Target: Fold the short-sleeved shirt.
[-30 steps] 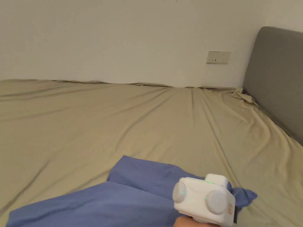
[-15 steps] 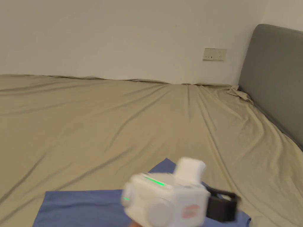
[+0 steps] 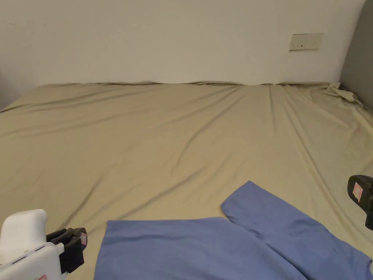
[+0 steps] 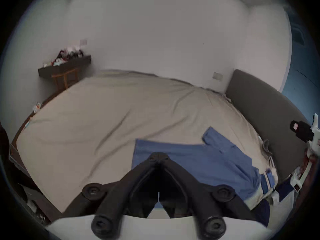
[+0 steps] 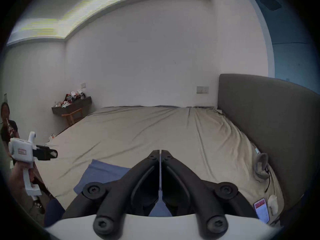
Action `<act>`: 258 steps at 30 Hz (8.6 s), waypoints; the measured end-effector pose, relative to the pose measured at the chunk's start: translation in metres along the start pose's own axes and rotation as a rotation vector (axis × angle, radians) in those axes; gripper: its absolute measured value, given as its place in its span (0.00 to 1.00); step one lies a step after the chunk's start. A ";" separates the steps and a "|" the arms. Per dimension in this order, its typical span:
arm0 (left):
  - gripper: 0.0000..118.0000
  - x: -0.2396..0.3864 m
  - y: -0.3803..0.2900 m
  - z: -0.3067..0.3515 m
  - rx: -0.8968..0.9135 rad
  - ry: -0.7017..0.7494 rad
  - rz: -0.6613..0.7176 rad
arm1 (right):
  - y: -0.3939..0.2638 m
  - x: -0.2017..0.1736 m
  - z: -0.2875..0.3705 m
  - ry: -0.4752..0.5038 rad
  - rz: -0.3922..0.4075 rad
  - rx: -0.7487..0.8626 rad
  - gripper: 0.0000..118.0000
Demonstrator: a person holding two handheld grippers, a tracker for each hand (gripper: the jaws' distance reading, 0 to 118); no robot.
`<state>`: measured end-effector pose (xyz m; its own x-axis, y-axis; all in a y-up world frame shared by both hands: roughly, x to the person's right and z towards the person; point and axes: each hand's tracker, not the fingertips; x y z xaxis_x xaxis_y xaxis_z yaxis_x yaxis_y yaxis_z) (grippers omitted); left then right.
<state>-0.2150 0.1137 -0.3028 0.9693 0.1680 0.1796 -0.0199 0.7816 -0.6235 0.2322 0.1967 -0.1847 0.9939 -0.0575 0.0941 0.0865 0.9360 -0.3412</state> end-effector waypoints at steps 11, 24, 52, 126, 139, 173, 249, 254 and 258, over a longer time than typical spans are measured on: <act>0.39 -0.002 0.007 -0.179 -0.087 0.154 -0.166 | -0.009 0.007 -0.026 -0.048 0.033 -0.087 0.03; 0.48 -0.006 -0.023 -0.274 -0.286 0.116 -0.106 | -0.025 0.031 -0.090 -0.231 0.042 -0.282 0.03; 0.00 -0.004 -0.007 -0.149 -0.152 -0.094 0.141 | -0.157 0.141 -0.229 -0.198 0.008 -0.715 0.11; 0.00 -0.092 0.037 -0.100 -0.250 -0.289 0.382 | -0.093 0.124 -0.161 -0.015 -0.259 -0.532 0.11; 0.00 -0.134 -0.078 -0.107 -0.483 -0.096 0.402 | -0.184 0.127 -0.118 -0.138 -0.192 -0.782 0.11; 0.01 0.019 0.011 -0.144 -0.169 -0.210 -0.067 | -0.140 -0.018 -0.044 0.188 -0.019 -0.337 0.02; 0.02 -0.011 0.375 -0.073 0.521 -0.314 0.365 | 0.333 0.112 -0.180 -0.269 0.176 0.098 0.03; 0.02 -0.008 0.414 -0.084 0.493 -0.255 0.361 | 0.370 0.111 -0.190 -0.302 0.151 0.092 0.03; 0.02 -0.001 0.434 -0.093 0.462 -0.200 0.360 | 0.387 0.110 -0.202 -0.320 0.122 0.077 0.03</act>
<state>-0.2022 0.3971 -0.6444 0.8181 0.5441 0.1863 -0.4849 0.8268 -0.2851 0.3887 0.4821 -0.4955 0.9237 0.1566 0.3498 -0.0488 0.9533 -0.2979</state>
